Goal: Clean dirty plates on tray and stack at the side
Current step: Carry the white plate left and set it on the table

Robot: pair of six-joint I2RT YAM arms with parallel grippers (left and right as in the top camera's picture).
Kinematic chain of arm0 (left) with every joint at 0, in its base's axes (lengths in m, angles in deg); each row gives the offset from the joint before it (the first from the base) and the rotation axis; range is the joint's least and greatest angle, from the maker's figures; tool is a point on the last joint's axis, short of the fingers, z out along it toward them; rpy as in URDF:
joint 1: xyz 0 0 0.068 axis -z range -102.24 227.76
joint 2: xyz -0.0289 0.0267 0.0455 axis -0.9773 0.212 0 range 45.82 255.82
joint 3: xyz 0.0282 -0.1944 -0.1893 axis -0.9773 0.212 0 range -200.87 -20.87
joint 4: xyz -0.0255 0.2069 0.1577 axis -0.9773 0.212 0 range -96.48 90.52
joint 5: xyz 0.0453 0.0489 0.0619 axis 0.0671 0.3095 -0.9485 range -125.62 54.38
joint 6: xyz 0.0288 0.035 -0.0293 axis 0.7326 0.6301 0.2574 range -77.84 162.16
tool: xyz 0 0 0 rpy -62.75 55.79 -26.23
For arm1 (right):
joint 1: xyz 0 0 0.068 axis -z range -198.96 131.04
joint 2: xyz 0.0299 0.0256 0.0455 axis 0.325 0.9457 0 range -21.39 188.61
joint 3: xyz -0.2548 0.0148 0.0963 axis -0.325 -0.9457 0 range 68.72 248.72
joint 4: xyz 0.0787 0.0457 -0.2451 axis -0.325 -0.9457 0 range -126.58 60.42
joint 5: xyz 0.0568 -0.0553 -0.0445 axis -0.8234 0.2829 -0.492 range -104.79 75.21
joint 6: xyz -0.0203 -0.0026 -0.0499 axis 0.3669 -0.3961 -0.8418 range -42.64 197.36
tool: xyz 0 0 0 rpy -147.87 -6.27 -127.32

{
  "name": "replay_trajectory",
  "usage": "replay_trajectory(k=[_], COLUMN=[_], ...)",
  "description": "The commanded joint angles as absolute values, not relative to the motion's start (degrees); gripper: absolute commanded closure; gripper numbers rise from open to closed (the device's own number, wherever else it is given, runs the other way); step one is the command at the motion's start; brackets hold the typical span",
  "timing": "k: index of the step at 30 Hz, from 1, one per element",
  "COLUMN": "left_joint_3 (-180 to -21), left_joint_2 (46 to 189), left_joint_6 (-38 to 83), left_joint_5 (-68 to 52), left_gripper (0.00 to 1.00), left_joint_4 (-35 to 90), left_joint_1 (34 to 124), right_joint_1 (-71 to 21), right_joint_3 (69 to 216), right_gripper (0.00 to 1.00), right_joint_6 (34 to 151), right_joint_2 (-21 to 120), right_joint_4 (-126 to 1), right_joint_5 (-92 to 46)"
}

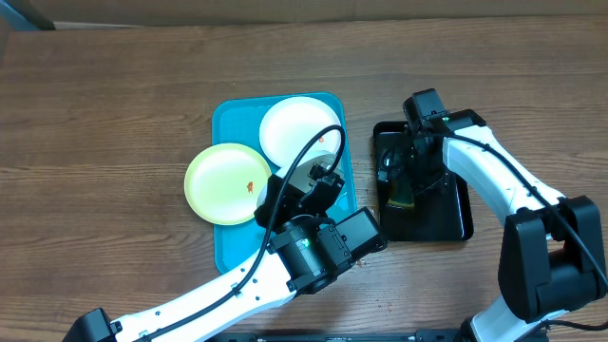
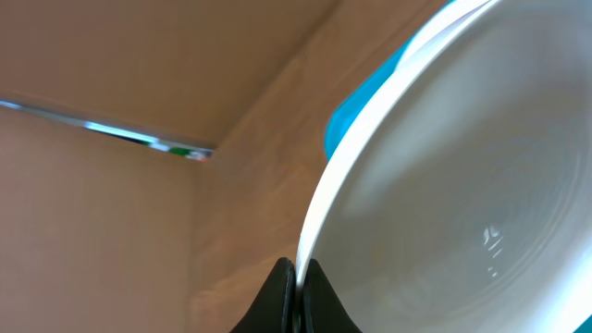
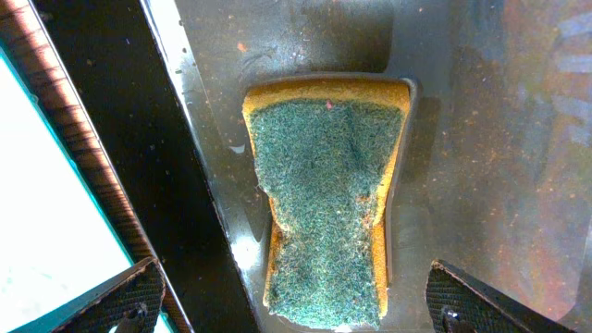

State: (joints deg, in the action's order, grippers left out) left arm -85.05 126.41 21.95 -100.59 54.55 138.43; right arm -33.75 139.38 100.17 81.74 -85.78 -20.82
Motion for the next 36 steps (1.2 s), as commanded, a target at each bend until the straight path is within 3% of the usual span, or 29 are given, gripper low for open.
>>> replay_trajectory(k=[1, 5, 9, 16, 19, 26, 36], left_joint_3=[-86.32, -88.29, -92.59, -94.47, -93.9, -90.1, -87.67], left_joint_2=[125.15, 123.92, 120.88, 116.1, 117.06, 122.59, 130.68], left_joint_6=[15.68, 11.63, 10.67, 20.88, 26.43, 30.6, 30.15], left_joint_5=[-94.45, -84.57, -70.71, -34.91, -27.04, -26.82, -30.25], left_gripper=[0.96, 0.96, 0.96, 0.96, 0.96, 0.96, 0.96], left_joint_4=[54.46, 57.04, 60.02, 59.56, 60.21, 56.26, 41.96], left_joint_1=[136.53, 130.45, 118.67, 83.04, 69.4, 47.92, 37.12], right_joint_1=[-34.16, -34.16, -34.16, -34.16, -34.16, -34.16, -34.16], right_joint_3=[139.16, 139.16, 139.16, 139.16, 139.16, 139.16, 139.16], right_gripper=[0.08, 0.08, 0.08, 0.08, 0.08, 0.08, 0.08], right_joint_6=[100.02, 99.95, 99.77, 99.8, 99.8, 99.8, 99.8], right_joint_2=[81.39, 81.39, 81.39, 81.39, 81.39, 81.39, 81.39], right_joint_4=[-85.65, -86.2, -86.59, -86.72, -86.83, -86.92, -88.39], right_joint_5=[-21.12, -21.1, -21.1, -21.1, -21.1, -21.12, -21.1])
